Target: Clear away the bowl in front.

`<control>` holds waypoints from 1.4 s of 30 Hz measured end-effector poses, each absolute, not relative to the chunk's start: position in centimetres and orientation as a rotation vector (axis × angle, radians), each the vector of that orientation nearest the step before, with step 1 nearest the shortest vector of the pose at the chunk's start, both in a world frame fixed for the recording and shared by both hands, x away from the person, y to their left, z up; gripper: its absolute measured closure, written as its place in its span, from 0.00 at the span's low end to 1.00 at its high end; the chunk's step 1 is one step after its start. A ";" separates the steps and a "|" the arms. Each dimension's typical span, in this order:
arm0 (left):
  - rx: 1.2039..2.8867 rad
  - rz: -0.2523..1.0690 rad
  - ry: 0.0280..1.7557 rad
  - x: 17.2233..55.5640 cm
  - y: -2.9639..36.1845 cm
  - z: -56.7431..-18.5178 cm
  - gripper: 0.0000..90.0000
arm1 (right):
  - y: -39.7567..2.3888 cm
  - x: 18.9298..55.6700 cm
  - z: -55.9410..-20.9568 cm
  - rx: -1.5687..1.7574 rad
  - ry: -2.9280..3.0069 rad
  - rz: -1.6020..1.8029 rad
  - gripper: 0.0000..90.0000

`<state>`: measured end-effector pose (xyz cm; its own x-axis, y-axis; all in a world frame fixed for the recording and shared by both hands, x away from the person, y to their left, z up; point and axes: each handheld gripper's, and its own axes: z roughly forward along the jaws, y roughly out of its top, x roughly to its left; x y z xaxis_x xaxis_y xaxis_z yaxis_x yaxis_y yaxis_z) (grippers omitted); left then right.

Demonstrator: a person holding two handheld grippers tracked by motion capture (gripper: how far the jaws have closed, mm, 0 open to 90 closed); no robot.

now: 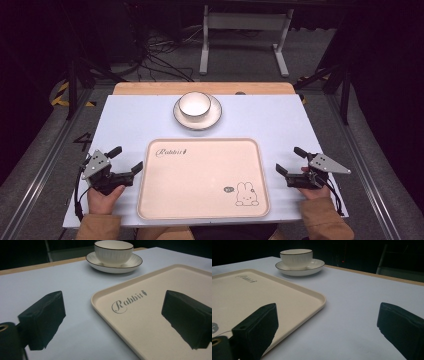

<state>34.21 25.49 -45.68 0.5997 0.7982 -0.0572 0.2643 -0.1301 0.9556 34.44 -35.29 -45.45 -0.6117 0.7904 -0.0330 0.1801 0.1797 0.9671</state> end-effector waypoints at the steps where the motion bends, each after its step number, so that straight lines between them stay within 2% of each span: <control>1: 1.686 0.580 0.891 34.2 25.5 -45.7 0.06 | -35.3 34.4 -45.5 0.908 1.916 1.455 0.05; 30: 1.691 0.516 0.903 34.7 25.7 -45.7 0.08 | -35.3 34.5 -45.4 0.913 1.919 1.454 0.05; 42: 1.696 0.539 0.836 35.1 24.9 -42.2 0.09 | -35.3 34.5 -45.4 0.916 1.916 1.450 0.05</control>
<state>35.06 24.87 -42.25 0.6457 0.7609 -0.0648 0.2547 -0.1346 0.9576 34.47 -35.28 -45.44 -0.6082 0.7931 -0.0317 0.1849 0.1805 0.9660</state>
